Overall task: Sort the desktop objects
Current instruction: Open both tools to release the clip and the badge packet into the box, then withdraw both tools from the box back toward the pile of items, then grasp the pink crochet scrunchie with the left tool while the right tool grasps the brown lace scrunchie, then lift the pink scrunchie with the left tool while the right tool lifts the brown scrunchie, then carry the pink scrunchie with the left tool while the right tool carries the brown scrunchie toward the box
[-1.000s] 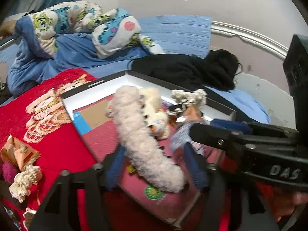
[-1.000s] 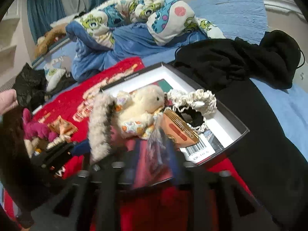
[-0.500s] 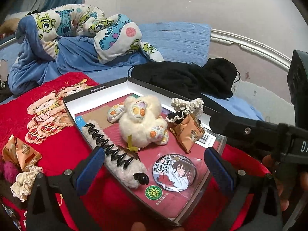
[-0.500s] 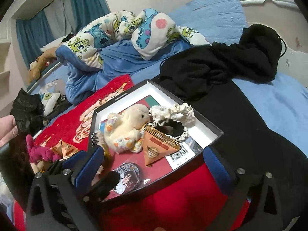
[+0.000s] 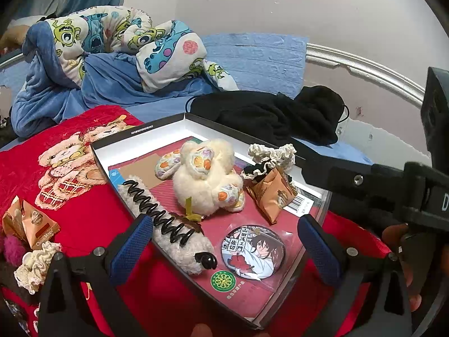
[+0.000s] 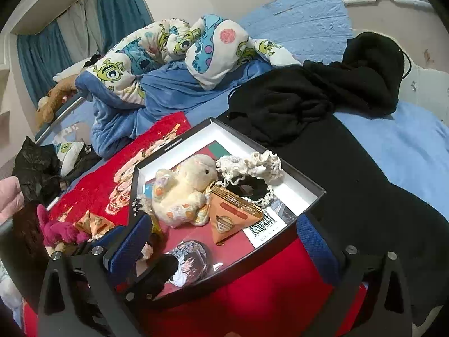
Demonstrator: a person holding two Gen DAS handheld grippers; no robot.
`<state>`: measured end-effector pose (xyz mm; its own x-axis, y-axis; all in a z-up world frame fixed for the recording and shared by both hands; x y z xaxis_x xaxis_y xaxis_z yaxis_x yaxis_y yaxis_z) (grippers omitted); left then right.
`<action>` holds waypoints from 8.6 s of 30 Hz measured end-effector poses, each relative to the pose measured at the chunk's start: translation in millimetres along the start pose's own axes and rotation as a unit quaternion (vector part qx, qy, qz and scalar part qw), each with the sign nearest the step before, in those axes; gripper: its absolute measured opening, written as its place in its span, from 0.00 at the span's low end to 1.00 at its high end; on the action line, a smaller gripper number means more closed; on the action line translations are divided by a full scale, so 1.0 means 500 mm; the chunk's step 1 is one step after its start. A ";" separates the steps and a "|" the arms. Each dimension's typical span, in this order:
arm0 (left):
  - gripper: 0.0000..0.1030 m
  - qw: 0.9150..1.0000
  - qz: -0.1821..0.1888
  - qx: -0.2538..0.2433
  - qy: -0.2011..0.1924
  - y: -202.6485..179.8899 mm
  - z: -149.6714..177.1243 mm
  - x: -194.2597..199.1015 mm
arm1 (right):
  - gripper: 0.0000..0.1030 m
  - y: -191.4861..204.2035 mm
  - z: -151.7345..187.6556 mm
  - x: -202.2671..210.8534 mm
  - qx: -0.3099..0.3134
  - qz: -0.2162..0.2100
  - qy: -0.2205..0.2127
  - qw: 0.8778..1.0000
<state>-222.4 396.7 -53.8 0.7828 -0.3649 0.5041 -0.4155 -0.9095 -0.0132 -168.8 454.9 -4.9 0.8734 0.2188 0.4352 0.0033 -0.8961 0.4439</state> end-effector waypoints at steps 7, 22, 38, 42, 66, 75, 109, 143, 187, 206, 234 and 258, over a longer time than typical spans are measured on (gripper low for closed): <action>1.00 1.000 -0.001 0.028 0.013 0.023 0.009 0.001 | 1.00 0.028 0.002 0.002 0.026 0.005 -0.001 1.000; 1.00 0.998 -0.039 0.049 0.013 0.075 0.015 0.054 | 1.00 0.107 0.013 -0.006 0.096 0.019 -0.003 0.995; 1.00 0.988 -0.136 0.077 0.002 0.289 0.010 0.197 | 1.00 0.283 0.038 -0.051 0.114 -0.061 -0.007 0.992; 1.00 0.982 -0.169 0.081 0.002 0.345 0.026 0.236 | 1.00 0.329 0.055 -0.063 0.115 -0.085 0.000 0.990; 1.00 0.956 -0.258 0.133 0.049 0.559 0.205 0.383 | 1.00 0.493 0.134 -0.119 0.068 -0.203 0.044 0.976; 1.00 0.946 -0.279 0.135 0.089 0.583 0.265 0.365 | 1.00 0.460 0.152 -0.128 0.075 -0.207 0.090 0.971; 1.00 0.923 -0.302 0.156 0.181 0.614 0.354 0.299 | 0.63 0.354 0.293 -0.192 0.094 -0.118 0.205 0.967; 0.15 0.940 -0.273 0.184 0.084 0.616 0.331 0.351 | 0.09 0.361 0.250 -0.117 0.049 -0.144 0.143 0.978; 0.37 0.937 -0.278 0.174 0.122 0.582 0.342 0.353 | 0.08 0.278 0.177 0.003 0.010 -0.189 0.090 0.978; 0.09 0.939 -0.283 0.172 0.096 0.581 0.324 0.376 | 0.08 0.307 0.175 -0.004 0.020 -0.202 0.092 0.975; 0.09 0.994 -0.074 0.043 0.071 0.061 0.218 0.352 | 0.08 0.099 0.119 0.144 -0.028 -0.141 0.028 0.989; 0.10 0.998 -0.045 0.027 0.041 -0.015 0.056 0.219 | 0.08 0.040 0.020 0.154 -0.044 -0.124 -0.044 0.990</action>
<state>-120.4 357.8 -22.8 0.7744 -0.2656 0.5742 -0.3180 -0.9481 -0.0096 -96.7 450.2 29.6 0.8901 0.3899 0.2361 0.1835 -0.7806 0.5974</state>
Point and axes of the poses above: each gripper's, at about its wrist camera, not at the fingertips, and x roughly against the way its jaws point, y to its left, z to its underside, the point moved 10 cm from there along -x, roughly the way its jaws point, and after that the axes turned 13 degrees about -z, right-handed, at the moved point
